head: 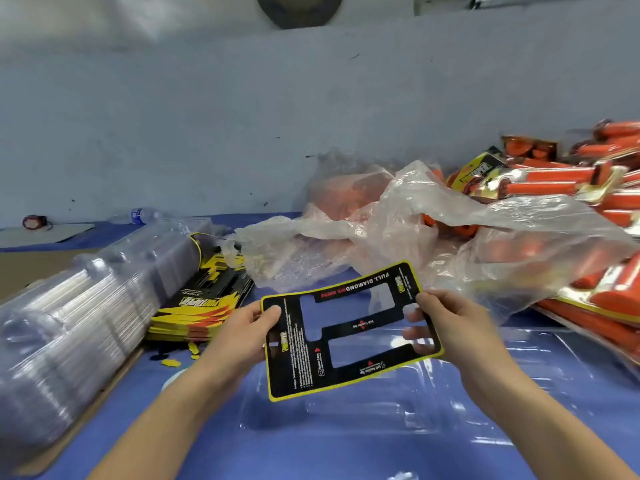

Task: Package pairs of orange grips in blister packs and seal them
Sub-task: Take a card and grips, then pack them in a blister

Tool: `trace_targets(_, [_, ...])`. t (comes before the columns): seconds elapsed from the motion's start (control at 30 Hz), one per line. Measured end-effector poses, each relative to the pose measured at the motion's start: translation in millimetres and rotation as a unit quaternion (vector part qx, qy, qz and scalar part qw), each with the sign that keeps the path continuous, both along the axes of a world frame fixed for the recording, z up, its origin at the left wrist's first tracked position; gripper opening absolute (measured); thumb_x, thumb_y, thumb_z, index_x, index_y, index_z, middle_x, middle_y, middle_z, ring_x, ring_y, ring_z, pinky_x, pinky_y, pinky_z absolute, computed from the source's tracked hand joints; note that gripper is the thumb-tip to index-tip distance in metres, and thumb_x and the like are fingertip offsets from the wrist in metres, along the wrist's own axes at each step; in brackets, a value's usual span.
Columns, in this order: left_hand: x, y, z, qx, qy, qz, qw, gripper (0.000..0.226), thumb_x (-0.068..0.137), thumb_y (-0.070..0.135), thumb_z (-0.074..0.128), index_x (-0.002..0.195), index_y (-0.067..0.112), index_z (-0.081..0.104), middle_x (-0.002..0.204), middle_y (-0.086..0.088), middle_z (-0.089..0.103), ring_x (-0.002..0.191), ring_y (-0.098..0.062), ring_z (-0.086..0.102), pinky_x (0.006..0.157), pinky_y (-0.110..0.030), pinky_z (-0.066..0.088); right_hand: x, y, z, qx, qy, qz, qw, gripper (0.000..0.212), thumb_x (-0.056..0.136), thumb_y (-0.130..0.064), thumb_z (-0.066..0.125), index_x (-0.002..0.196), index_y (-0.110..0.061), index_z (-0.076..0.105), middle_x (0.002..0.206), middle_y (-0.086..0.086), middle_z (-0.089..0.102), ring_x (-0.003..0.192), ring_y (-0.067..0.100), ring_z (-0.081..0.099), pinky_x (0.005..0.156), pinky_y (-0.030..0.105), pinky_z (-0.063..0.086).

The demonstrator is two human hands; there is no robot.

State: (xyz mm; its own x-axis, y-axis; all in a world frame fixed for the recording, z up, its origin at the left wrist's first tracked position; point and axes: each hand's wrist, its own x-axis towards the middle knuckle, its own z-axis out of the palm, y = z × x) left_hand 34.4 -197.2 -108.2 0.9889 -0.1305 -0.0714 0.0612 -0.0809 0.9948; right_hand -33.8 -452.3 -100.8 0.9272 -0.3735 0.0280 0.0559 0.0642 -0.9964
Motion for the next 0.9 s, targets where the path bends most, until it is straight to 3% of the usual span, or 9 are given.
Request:
trace_targets(0.07, [0, 1, -7, 0.182, -0.108, 0.051, 0.976, 0.021, 0.103, 0.019, 0.048, 0.096, 0.007, 0.063, 0.092, -0.015, 0.072, 0.079, -0.024, 0.067, 0.073, -0.039, 0.050, -5, -2, -3, -0.022, 0.023, 0.006, 0.999, 0.017, 0.097, -0.020, 0.054, 0.090, -0.015, 0.068, 0.071, 0.000, 0.069, 0.060, 0.020, 0.068, 0.049, 0.032, 0.055])
trace_targets(0.13, [0, 4, -11, 0.277, -0.160, 0.057, 0.946, 0.021, 0.102, 0.021, 0.048, 0.091, 0.008, 0.060, 0.085, -0.011, 0.069, 0.081, -0.026, 0.064, 0.076, -0.042, 0.047, -7, -8, -6, -0.170, 0.016, -0.032, 0.985, 0.016, 0.096, -0.028, 0.054, 0.089, -0.022, 0.067, 0.078, -0.006, 0.069, 0.072, 0.019, 0.068, 0.062, 0.040, 0.057])
trace_targets(0.23, [-4, 7, -13, 0.331, -0.180, 0.046, 0.925, 0.022, 0.101, 0.019, 0.049, 0.083, 0.008, 0.058, 0.077, -0.005, 0.064, 0.077, -0.023, 0.059, 0.070, -0.038, 0.041, -13, -16, -6, -0.382, -0.029, -0.080, 0.920, 0.010, 0.095, -0.030, 0.053, 0.097, -0.034, 0.061, 0.088, -0.022, 0.063, 0.089, 0.010, 0.062, 0.073, 0.031, 0.042])
trace_targets(0.3, [-6, 9, -15, 0.346, -0.185, 0.047, 0.918, 0.023, 0.101, 0.018, 0.049, 0.082, 0.006, 0.056, 0.075, -0.005, 0.062, 0.074, -0.022, 0.056, 0.068, -0.038, 0.039, -15, -19, -8, -0.451, -0.053, -0.059, 0.889, 0.018, 0.095, -0.025, 0.054, 0.110, -0.029, 0.064, 0.098, -0.016, 0.063, 0.097, 0.012, 0.059, 0.080, 0.029, 0.041])
trace_targets(0.4, [-7, 12, -17, 0.360, -0.184, 0.060, 0.913, 0.026, 0.100, 0.019, 0.049, 0.079, 0.004, 0.053, 0.072, -0.006, 0.058, 0.073, -0.025, 0.054, 0.065, -0.038, 0.036, -14, -20, -13, -0.566, -0.087, -0.043, 0.818, 0.021, 0.094, -0.020, 0.056, 0.111, -0.024, 0.067, 0.106, -0.009, 0.065, 0.099, 0.022, 0.058, 0.087, 0.036, 0.045])
trace_targets(0.67, [-10, 9, -21, 0.357, -0.170, 0.062, 0.916, 0.032, 0.099, 0.039, 0.050, 0.080, 0.014, 0.058, 0.072, 0.001, 0.066, 0.074, -0.020, 0.062, 0.070, -0.041, 0.045, -8, -19, -18, -0.599, -0.067, 0.001, 0.798, 0.022, 0.097, -0.025, 0.052, 0.113, -0.030, 0.066, 0.112, -0.012, 0.062, 0.107, 0.019, 0.053, 0.093, 0.036, 0.041])
trace_targets(0.73, [-13, 9, -20, 0.394, -0.175, 0.067, 0.900, 0.035, 0.098, 0.048, 0.045, 0.107, 0.019, 0.064, 0.094, 0.005, 0.071, 0.096, -0.023, 0.065, 0.083, -0.043, 0.048, -7, -19, -20, -0.603, -0.064, 0.004, 0.795, 0.022, 0.096, -0.024, 0.052, 0.112, -0.030, 0.066, 0.112, -0.011, 0.062, 0.107, 0.020, 0.053, 0.093, 0.037, 0.041])
trace_targets(0.8, [-14, 13, -18, 0.469, -0.184, 0.091, 0.859, 0.055, 0.098, 0.054, 0.039, 0.140, 0.019, 0.048, 0.124, 0.002, 0.064, 0.120, -0.026, 0.056, 0.094, -0.042, 0.044, -6, -19, -21, -0.608, -0.060, 0.008, 0.791, 0.022, 0.096, -0.024, 0.052, 0.113, -0.030, 0.066, 0.113, -0.011, 0.062, 0.107, 0.020, 0.053, 0.092, 0.037, 0.041])
trace_targets(0.9, [-18, 19, -17, 0.495, -0.220, 0.096, 0.835, 0.053, 0.100, 0.049, 0.038, 0.145, 0.022, 0.041, 0.143, 0.001, 0.050, 0.129, -0.022, 0.049, 0.100, -0.041, 0.042, -5, -20, -24, -0.621, -0.048, 0.017, 0.782, 0.025, 0.098, -0.028, 0.047, 0.116, -0.032, 0.063, 0.116, -0.013, 0.059, 0.109, 0.018, 0.051, 0.094, 0.035, 0.039])
